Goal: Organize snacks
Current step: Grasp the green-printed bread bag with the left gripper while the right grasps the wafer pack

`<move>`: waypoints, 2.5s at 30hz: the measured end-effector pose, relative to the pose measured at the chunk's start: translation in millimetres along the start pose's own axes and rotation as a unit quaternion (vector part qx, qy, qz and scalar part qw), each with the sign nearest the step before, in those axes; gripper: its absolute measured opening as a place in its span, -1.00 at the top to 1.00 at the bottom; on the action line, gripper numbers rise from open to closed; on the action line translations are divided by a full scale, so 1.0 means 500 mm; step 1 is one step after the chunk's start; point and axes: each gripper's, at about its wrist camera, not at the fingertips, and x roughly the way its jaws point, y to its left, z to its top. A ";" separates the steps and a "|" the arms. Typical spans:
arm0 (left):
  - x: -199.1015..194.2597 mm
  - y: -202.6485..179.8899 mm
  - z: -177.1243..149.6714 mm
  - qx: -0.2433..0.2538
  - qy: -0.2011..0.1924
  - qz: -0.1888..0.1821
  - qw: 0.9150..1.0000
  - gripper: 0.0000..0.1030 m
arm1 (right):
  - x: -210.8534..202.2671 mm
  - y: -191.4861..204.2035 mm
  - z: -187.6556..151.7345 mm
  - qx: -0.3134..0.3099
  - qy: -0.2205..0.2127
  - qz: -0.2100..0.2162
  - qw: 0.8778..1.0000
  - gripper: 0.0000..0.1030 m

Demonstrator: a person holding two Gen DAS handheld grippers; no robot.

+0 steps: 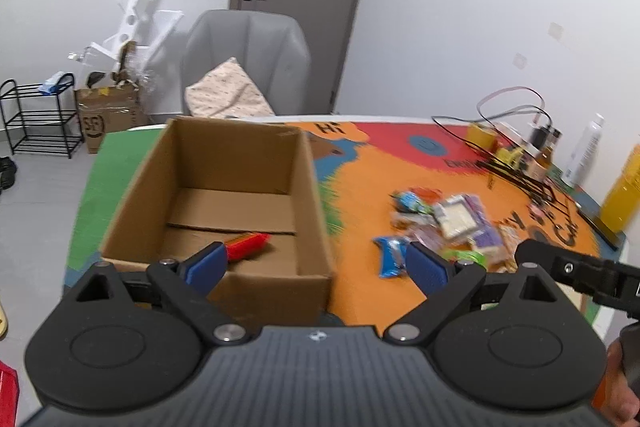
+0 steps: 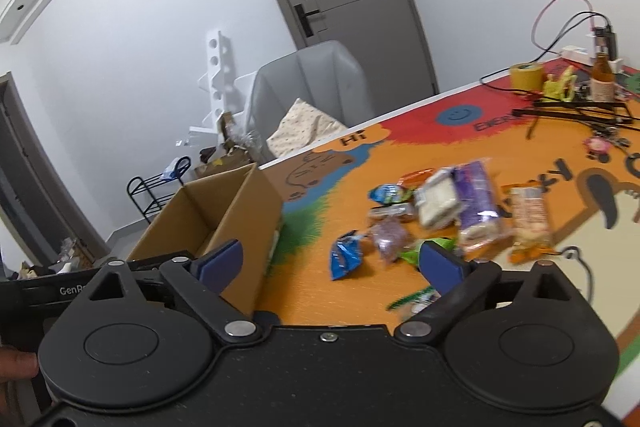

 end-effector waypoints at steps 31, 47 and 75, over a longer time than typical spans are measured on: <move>0.073 -0.161 -0.048 0.007 0.048 -0.072 0.996 -0.85 | -0.041 -0.164 -0.026 0.033 -0.007 -0.076 0.997 -0.90; 0.161 -0.254 -0.091 0.011 0.083 -0.050 0.995 -0.85 | -0.014 -0.253 -0.036 0.045 0.009 -0.071 0.996 -0.56; 0.257 -0.297 -0.129 0.074 0.100 0.045 0.991 -0.17 | 0.116 -0.322 -0.027 0.065 0.041 -0.041 0.996 -0.37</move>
